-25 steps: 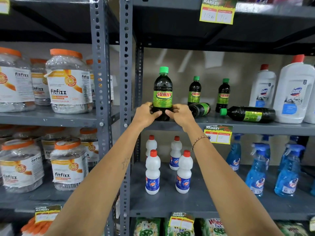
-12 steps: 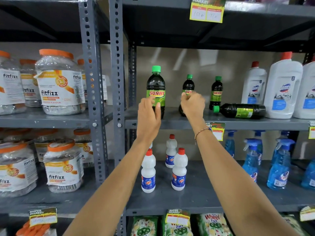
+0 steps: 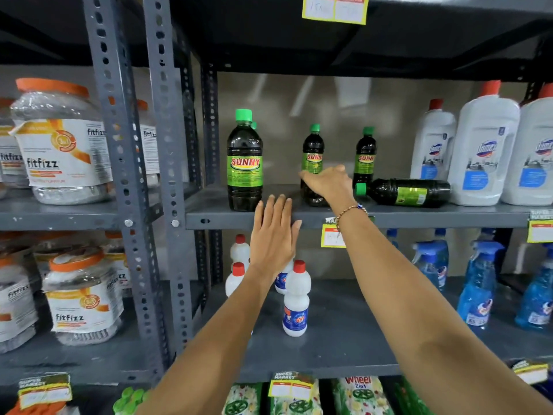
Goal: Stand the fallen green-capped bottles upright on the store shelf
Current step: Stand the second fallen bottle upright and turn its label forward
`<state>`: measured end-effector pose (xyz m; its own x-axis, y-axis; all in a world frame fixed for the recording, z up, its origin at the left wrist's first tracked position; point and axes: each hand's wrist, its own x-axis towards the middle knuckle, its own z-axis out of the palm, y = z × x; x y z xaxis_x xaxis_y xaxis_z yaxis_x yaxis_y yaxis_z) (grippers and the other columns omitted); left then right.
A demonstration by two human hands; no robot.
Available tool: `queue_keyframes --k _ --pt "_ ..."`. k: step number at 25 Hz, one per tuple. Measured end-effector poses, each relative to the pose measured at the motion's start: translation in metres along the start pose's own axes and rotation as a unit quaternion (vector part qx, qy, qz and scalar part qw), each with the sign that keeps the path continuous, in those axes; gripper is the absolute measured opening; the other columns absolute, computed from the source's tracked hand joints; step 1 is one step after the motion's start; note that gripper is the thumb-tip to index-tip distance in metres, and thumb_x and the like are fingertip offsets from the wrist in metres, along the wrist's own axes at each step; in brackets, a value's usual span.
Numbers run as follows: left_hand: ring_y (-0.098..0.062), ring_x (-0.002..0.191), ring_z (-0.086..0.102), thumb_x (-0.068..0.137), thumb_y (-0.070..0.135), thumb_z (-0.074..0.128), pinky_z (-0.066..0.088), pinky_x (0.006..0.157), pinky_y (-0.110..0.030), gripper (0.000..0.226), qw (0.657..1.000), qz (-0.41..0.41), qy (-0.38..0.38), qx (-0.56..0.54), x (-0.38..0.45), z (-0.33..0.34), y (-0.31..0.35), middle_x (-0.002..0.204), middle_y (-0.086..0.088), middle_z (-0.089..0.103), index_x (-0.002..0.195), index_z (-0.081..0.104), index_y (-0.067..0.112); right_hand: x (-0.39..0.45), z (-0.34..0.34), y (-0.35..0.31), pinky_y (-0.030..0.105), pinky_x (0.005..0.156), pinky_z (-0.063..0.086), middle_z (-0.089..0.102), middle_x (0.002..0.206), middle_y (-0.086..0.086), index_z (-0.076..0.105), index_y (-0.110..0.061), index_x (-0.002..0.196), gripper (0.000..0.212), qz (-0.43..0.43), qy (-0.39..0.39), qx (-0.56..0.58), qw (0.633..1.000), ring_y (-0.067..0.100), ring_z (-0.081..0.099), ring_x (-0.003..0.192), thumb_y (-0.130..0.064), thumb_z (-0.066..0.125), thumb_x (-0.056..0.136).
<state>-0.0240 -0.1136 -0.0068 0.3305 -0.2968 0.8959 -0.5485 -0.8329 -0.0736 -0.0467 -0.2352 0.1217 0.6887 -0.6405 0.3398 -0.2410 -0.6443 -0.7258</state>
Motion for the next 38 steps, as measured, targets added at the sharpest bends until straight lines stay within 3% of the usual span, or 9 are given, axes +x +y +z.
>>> queue_keyframes --k 4,9,13,18,21,25,29,35,38 --pt "-0.029 0.112 0.055 0.097 0.033 0.035 0.024 0.111 -0.042 0.041 0.999 0.001 0.042 0.011 0.001 0.008 0.004 0.116 -0.009 0.062 0.119 0.057 0.007 0.013 -0.037 0.001 0.031 0.08 0.038 0.055 0.134 0.013 0.054 -0.008 0.126 0.053 -0.045 -0.084 -0.143 0.985 0.032 0.054 0.119 -0.041 0.049 0.085" --pt "-0.029 0.109 0.057 0.096 0.033 0.037 0.028 0.11 -0.043 0.039 0.999 -0.009 0.05 0.013 -0.003 0.008 0.006 0.114 -0.01 0.063 0.115 0.058 0.007 0.016 -0.027 -0.008 0.04 0.089 0.047 0.055 0.132 0.011 0.053 -0.012 0.125 0.055 -0.054 -0.073 -0.251 0.964 0.033 0.055 0.119 -0.034 0.051 0.075" --pt "-0.029 0.108 0.056 0.097 0.034 0.035 0.029 0.11 -0.043 0.039 0.998 -0.018 0.05 0.015 -0.005 0.006 0.008 0.112 -0.01 0.063 0.114 0.058 0.007 0.02 -0.007 0.001 0.038 0.075 0.052 0.06 0.12 0.012 0.058 -0.007 0.11 0.037 -0.079 -0.051 -0.327 0.94 0.032 0.06 0.109 -0.026 0.056 0.078" --pt "-0.027 0.11 0.055 0.097 0.036 0.035 0.029 0.111 -0.042 0.039 0.999 -0.029 0.035 0.025 -0.006 0.006 0.009 0.115 -0.008 0.062 0.117 0.056 0.009 0.029 -0.009 0.015 0.033 0.075 0.047 0.064 0.109 0.012 0.06 -0.005 0.108 0.036 -0.115 -0.018 -0.187 0.975 0.032 0.062 0.105 -0.031 0.058 0.084" --pt "-0.027 0.109 0.054 0.097 0.035 0.036 0.028 0.11 -0.041 0.038 0.998 -0.031 0.043 0.031 -0.004 0.007 0.01 0.114 -0.008 0.061 0.116 0.056 0.009 0.031 -0.008 0.029 0.031 0.071 0.046 0.064 0.098 0.009 0.057 -0.003 0.104 0.052 -0.101 -0.008 0.035 0.994 0.029 0.064 0.095 -0.048 0.061 0.078" --pt "-0.027 0.111 0.053 0.097 0.036 0.033 0.027 0.111 -0.041 0.038 0.999 -0.042 0.023 0.022 -0.003 0.006 0.01 0.116 -0.007 0.059 0.117 0.053 0.01 0.029 -0.004 0.036 0.034 0.074 0.053 0.057 0.106 0.006 0.046 -0.006 0.112 0.059 -0.099 0.016 0.254 0.962 0.021 0.063 0.09 -0.03 0.073 0.066" --pt "-0.026 0.112 0.052 0.097 0.035 0.035 0.025 0.111 -0.04 0.037 0.999 -0.038 0.017 0.027 -0.004 0.006 0.01 0.118 -0.007 0.059 0.118 0.053 0.011 0.035 -0.007 0.043 0.022 0.068 0.045 0.054 0.115 0.012 0.033 -0.006 0.123 0.058 -0.107 -0.046 0.285 0.952 0.017 0.057 0.092 -0.016 0.069 0.078" --pt "-0.027 0.112 0.053 0.097 0.036 0.034 0.024 0.111 -0.039 0.038 0.999 -0.038 0.023 0.028 -0.004 0.006 0.009 0.117 -0.007 0.059 0.118 0.053 0.011 0.044 -0.007 0.059 0.033 0.089 0.046 0.059 0.118 0.007 0.029 -0.011 0.134 0.064 -0.122 -0.112 0.25 0.954 0.021 0.057 0.107 -0.026 0.067 0.085" --pt "-0.026 0.113 0.053 0.098 0.036 0.033 0.024 0.111 -0.038 0.039 0.999 -0.036 0.014 0.021 -0.004 0.004 0.009 0.117 -0.007 0.06 0.118 0.054 0.011 0.045 -0.007 0.06 0.034 0.091 0.047 0.058 0.113 0.008 0.029 -0.009 0.131 0.066 -0.105 -0.132 0.256 0.952 0.024 0.057 0.11 -0.014 0.07 0.079"
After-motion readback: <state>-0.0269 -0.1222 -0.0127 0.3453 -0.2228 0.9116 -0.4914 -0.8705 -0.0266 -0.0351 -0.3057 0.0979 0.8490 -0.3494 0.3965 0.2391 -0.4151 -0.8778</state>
